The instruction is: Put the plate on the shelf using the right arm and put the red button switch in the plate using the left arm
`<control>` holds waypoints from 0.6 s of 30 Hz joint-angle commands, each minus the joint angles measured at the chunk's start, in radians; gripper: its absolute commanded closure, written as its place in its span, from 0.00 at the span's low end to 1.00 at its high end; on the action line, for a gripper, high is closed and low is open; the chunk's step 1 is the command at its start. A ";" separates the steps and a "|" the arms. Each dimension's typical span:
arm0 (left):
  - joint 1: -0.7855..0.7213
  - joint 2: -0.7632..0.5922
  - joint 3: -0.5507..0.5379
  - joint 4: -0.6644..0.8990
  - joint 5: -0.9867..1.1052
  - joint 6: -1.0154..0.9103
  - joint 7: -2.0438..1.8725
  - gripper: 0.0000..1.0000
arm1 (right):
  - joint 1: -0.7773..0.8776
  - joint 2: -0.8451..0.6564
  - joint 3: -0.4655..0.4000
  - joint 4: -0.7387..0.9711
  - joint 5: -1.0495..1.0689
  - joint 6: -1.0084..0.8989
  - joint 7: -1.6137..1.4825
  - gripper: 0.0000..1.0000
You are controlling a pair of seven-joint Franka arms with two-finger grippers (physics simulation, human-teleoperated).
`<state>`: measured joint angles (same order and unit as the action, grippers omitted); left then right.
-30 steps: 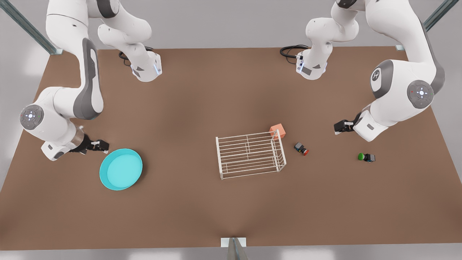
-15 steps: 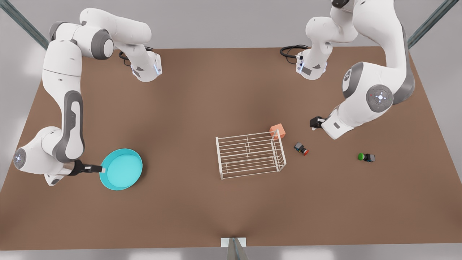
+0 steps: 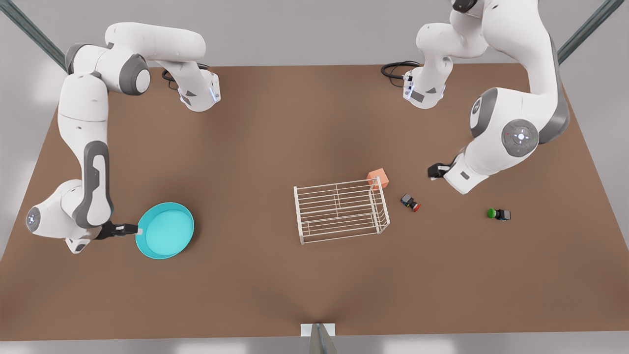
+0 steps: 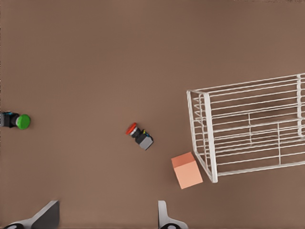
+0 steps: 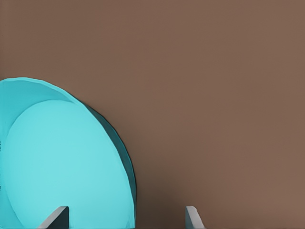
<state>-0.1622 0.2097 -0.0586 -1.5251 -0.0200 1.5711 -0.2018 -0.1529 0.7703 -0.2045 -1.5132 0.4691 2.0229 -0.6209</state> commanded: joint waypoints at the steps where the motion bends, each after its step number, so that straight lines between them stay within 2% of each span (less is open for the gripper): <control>1: 0.004 -0.001 0.000 -0.003 0.005 -0.002 -0.071 0.00 | 0.001 -0.002 0.005 -0.015 0.031 -0.013 -0.191 0.11; 2: 0.001 -0.012 -0.003 -0.059 0.003 0.023 -0.212 0.00 | 0.001 0.000 0.005 -0.018 0.031 -0.010 -0.191 0.16; 3: -0.016 -0.044 -0.018 -0.154 0.003 0.128 -0.415 0.00 | 0.001 0.000 0.005 -0.030 0.033 0.005 -0.194 0.17; 4: -0.020 -0.055 -0.030 -0.194 0.003 0.153 -0.478 0.00 | -0.001 0.000 0.005 -0.030 0.033 0.005 -0.197 0.19; 8: -0.019 -0.052 -0.029 -0.190 0.005 0.142 -0.493 0.00 | 0.001 0.000 0.005 -0.030 0.034 0.016 -0.198 0.33; 12: -0.017 -0.053 -0.026 -0.172 0.005 0.133 -0.496 0.00 | 0.003 0.006 0.008 -0.030 0.049 0.046 -0.203 0.37; 13: -0.016 -0.055 -0.023 -0.090 -0.008 0.077 -0.513 0.00 | 0.003 0.009 0.008 -0.028 0.049 0.049 -0.204 0.37; 14: -0.005 -0.068 -0.018 -0.079 -0.011 0.000 -0.478 0.00 | 0.003 0.010 0.008 -0.028 0.049 0.051 -0.204 0.37; 15: 0.015 -0.081 0.011 -0.076 -0.001 -0.043 -0.233 0.00 | 0.003 0.015 0.008 -0.027 0.049 0.051 -0.204 0.37; 16: 0.021 -0.078 0.022 -0.029 -0.008 -0.106 -0.165 0.00 | 0.003 0.017 0.008 -0.024 0.049 0.051 -0.204 0.37; 17: 0.015 -0.078 0.013 -0.029 -0.009 -0.221 -0.130 0.00 | 0.003 0.024 0.008 -0.024 0.051 0.063 -0.211 0.37; 18: 0.007 -0.076 -0.024 -0.029 -0.003 -0.258 -0.099 0.00 | 0.004 0.024 0.008 -0.024 0.051 0.063 -0.211 0.37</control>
<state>-0.1271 0.1365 -0.0704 -1.5603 -0.0228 1.5164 -0.4221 -0.1491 0.7939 -0.1963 -1.5381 0.5185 2.0672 -0.7473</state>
